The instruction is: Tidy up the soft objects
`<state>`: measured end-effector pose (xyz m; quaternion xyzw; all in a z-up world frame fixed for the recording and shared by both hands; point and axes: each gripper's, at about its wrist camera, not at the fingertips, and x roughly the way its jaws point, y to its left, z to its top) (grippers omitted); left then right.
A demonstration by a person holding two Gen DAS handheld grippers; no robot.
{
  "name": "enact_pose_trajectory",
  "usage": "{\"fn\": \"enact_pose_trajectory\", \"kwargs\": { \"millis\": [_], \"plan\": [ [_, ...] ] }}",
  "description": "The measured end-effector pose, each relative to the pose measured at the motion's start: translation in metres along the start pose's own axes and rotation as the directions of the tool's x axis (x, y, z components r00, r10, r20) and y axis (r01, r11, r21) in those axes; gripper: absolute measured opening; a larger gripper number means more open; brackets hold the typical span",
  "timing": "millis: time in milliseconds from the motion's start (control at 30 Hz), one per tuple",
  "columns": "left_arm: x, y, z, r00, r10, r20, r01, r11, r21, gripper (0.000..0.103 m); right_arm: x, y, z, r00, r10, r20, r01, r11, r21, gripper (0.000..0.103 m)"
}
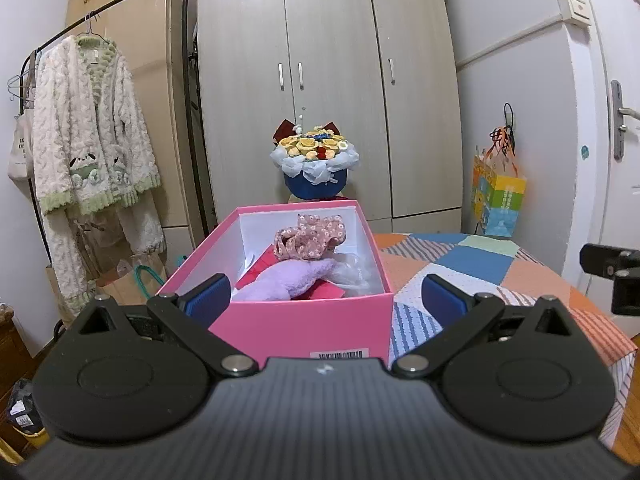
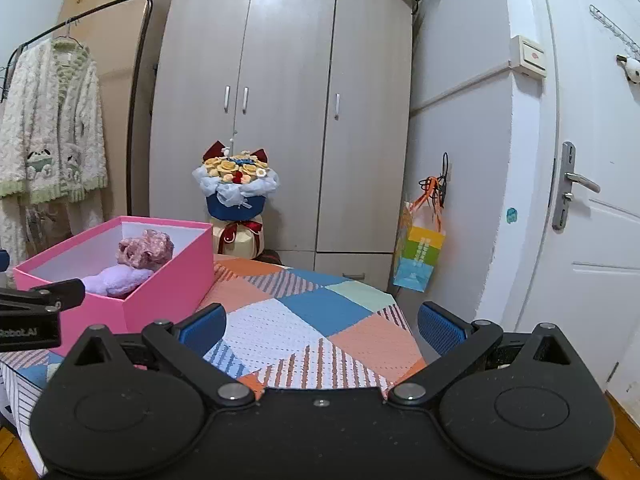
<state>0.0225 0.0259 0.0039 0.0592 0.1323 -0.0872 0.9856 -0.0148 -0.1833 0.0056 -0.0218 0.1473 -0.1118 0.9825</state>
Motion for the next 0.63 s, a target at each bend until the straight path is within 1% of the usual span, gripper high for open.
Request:
{"fn": "enact_pose_trajectory", "kwargs": {
  "millis": [100,633],
  "plan": [
    [-0.0008,-0.0002,-0.0003,1.000,0.016,0.009,-0.016,1.000,0.009,0.103,0.0006,-0.0003,-0.0003,1.000,0.000,-0.003,0.000,1.000,0.002,0.103],
    [-0.0035,0.0013,-0.0006,1.000,0.027,0.008,-0.027,1.000,-0.002,0.103,0.0013,-0.0015,-0.0010,1.000,-0.019,-0.020,0.019,1.000,0.003,0.103]
  ]
}}
